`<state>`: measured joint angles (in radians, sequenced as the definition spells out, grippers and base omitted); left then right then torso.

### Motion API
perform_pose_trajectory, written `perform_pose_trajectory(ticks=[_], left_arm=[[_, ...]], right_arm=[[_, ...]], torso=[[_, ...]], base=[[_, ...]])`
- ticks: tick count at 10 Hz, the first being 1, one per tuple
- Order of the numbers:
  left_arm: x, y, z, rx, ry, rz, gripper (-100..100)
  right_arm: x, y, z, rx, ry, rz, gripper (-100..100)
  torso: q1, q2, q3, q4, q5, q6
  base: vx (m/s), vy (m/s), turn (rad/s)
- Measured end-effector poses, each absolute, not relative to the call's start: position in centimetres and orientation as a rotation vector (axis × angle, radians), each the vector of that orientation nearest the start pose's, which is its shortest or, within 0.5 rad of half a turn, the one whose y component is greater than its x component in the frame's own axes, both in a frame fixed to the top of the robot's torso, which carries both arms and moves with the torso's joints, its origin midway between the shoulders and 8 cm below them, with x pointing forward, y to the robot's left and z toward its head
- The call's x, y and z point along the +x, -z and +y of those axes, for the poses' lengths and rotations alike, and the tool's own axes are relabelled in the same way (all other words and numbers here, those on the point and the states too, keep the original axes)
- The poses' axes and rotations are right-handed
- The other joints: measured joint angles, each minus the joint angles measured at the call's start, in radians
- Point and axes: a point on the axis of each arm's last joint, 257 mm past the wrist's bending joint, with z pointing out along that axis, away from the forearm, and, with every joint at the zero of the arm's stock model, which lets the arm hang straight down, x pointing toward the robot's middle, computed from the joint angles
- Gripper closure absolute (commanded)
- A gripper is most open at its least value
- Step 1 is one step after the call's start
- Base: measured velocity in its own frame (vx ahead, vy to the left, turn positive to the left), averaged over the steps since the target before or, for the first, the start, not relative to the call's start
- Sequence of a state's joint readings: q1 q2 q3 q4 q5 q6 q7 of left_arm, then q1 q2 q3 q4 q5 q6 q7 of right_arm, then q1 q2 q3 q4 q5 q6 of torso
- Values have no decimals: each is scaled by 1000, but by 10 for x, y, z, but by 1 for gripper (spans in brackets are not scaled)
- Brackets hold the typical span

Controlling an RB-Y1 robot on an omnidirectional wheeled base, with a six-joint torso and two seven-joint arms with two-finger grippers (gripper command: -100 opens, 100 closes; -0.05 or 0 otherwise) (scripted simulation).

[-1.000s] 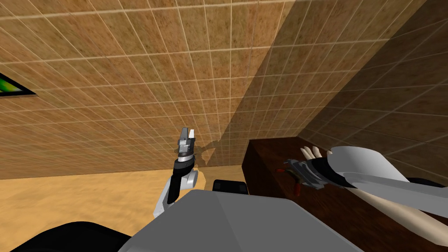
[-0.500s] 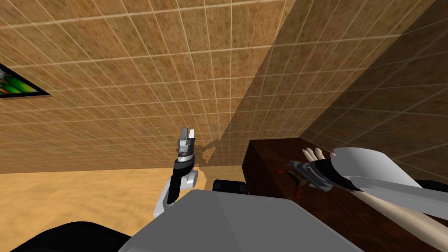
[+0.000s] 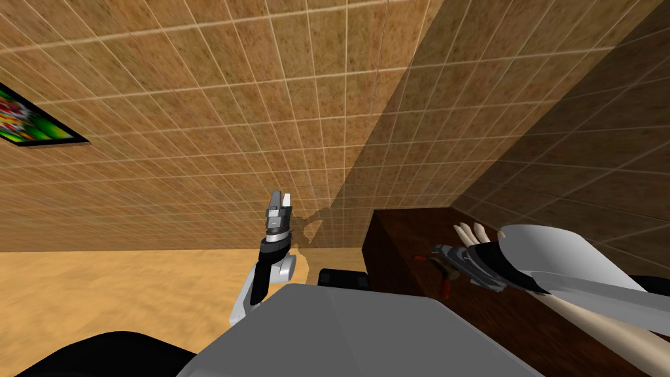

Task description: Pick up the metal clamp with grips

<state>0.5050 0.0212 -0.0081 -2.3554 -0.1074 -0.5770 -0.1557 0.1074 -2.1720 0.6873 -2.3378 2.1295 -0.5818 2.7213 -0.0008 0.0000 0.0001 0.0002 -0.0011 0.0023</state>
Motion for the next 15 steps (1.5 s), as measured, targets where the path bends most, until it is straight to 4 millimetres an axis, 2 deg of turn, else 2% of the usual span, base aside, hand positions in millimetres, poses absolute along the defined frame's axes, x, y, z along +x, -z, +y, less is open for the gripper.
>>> perform_pose_trajectory(ticks=[2, 5, 6, 7, 9, 15], left_arm=[[316, -67, 253, -402, 1127, 615, 0], [316, -67, 253, -402, 1127, 615, 0], [316, -67, 253, -402, 1127, 615, 0], [316, -67, 253, -402, 1127, 615, 0], [316, -67, 253, -402, 1127, 615, 0], [316, -67, 253, -402, 1127, 615, 0]], right_arm=[[215, 247, -463, 1279, 122, 2567, -100], [199, 259, -455, 1209, 124, 2648, -100], [198, 260, -455, 1204, 125, 2653, 0], [198, 260, -455, 1205, 125, 2652, -100], [192, 266, -463, 1387, 97, 2589, -100], [180, 271, -449, 1845, 8, 2377, -100]], torso=[[0, 0, 0, 0, 0, 0], [1, 0, 0, 0, 0, 0], [1, 0, 0, 0, 0, 0], [1, 0, 0, 0, 0, 0], [0, 7, 4, 2, 0, 0], [1, -1, 0, 0, 0, 0]], base=[[-1, -17, 24], [-2, -8, 6], [0, 0, 0], [-118, -16, 402], [-103, -18, 188], [5, 2, -11]])
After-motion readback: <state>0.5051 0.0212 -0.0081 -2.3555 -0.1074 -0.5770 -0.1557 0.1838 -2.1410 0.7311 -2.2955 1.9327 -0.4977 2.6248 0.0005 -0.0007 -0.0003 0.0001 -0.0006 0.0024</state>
